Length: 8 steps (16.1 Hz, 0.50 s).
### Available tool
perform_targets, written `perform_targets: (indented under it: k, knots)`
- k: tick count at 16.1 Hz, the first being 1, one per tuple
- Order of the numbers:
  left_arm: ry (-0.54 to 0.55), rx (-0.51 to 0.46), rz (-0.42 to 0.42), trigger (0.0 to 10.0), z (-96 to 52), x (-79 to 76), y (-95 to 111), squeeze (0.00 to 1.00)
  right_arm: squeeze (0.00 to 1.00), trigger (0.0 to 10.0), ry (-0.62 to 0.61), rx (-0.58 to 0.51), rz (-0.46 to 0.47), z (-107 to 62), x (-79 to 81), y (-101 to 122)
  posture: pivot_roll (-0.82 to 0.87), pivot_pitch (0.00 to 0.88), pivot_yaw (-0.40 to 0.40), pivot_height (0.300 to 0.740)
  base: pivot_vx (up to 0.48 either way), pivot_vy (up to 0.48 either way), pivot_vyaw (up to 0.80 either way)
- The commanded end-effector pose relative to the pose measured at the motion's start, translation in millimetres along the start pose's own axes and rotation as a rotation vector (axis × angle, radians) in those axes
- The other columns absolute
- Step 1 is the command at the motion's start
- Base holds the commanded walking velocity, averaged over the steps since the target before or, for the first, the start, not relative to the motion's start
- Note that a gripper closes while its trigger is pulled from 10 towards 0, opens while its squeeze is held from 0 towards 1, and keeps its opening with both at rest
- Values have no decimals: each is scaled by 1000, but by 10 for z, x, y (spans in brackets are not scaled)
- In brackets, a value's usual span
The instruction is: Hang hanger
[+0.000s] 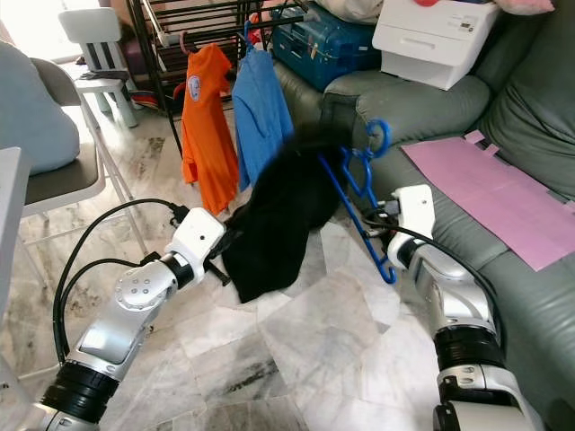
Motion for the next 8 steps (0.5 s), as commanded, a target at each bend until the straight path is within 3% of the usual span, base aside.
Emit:
perform_targets:
  k: [1,2,4,5,6,8]
  knots:
    - [7,-19,19,10000,-31,14,37,0,0,10000,-23,-13,7,0,-33,29,-110,31,10,740,0,0,0]
    - [2,-30,25,10000,-44,6,50,0,0,10000,-47,-16,26,-3,-78,24,-109,32,11,740,0,0,0]
    - [-14,-24,65,10000,-66,-40,20,0,0,10000,-24,-19,174,26,-32,63,-110,33,14,740,0,0,0]
    - [-24,-30,125,10000,-57,-74,26,0,0,10000,130,50,192,38,275,-5,-112,33,14,740,0,0,0]
    - [-17,-39,132,10000,-46,-70,45,0,0,10000,212,87,224,21,441,-44,-113,33,13,740,0,0,0]
    - [6,-53,134,10000,-26,-35,88,0,0,10000,404,211,151,-125,747,-247,-112,34,12,740,0,0,0]
Point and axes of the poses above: a point about 5 cm out from each wrist's last joint towards the gripper, its own z axis pointing out of the wrist towards the gripper, its own y axis along the axis of the wrist's last joint, x = y × z, the point moved 5 cm from there along z, pointing out of the wrist towards the gripper, and after that the axes turned 10 degrees about z, right-handed, at the moved point
